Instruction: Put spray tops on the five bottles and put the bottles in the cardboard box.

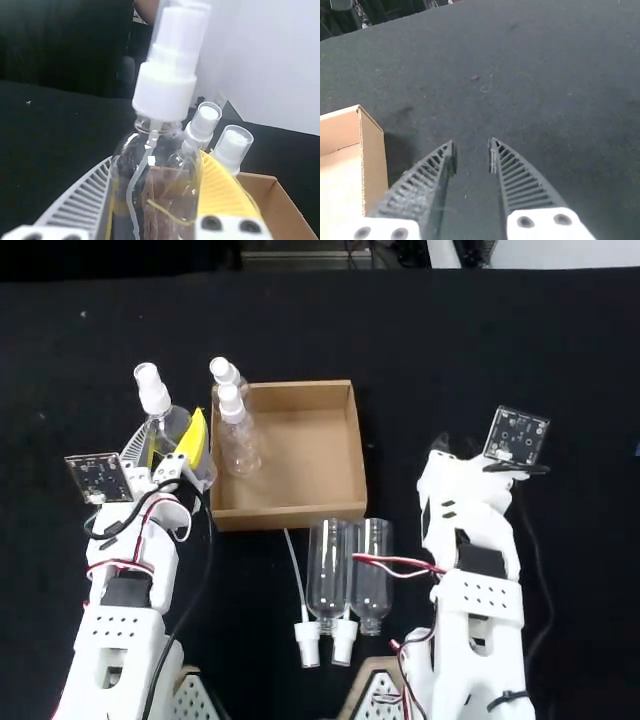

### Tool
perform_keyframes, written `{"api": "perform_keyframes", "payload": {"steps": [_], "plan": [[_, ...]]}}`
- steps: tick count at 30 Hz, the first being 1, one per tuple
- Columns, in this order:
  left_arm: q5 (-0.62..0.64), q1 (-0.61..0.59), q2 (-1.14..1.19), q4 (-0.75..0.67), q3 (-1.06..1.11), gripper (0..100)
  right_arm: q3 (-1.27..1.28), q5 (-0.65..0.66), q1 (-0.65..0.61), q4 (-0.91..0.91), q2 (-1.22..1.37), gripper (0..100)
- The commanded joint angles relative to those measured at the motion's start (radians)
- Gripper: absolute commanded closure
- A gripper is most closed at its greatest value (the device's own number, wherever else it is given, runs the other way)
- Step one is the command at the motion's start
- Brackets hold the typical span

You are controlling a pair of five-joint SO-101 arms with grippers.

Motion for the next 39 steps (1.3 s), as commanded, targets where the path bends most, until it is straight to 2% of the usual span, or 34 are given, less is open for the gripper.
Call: {"api": "perform_keyframes", "payload": {"steps": [1, 5, 14, 17, 20, 28, 34, 39], "plan": [[0.015, 0.015, -0.002, -0.012, -0.016, 96, -0.01, 0.018, -0.029, -0.038, 0.002, 90.7], [0.017, 0.045, -0.077, 0.015, -0.002, 96, -0.01, 0.018, -0.029, -0.04, 0.002, 90.7], [0.011, 0.173, -0.457, 0.361, 0.004, 96, -0.01, 0.023, -0.026, -0.04, 0.002, 90.7], [0.017, 0.179, -0.548, 0.351, 0.065, 96, -0.01, 0.025, -0.026, -0.035, 0.002, 90.7], [0.011, 0.179, -0.578, 0.258, 0.165, 96, -0.01, 0.025, -0.026, -0.037, 0.002, 90.7], [0.018, 0.205, -0.44, 0.107, 0.143, 96, -0.012, 0.021, -0.028, -0.038, 0.002, 90.7], [0.02, 0.208, -0.163, 0.095, -0.03, 96, -0.012, 0.023, -0.028, -0.038, 0.002, 90.7], [0.009, 0.217, 0.041, 0.044, -0.082, 96, -0.01, 0.025, -0.026, -0.035, 0.002, 90.7]]}}
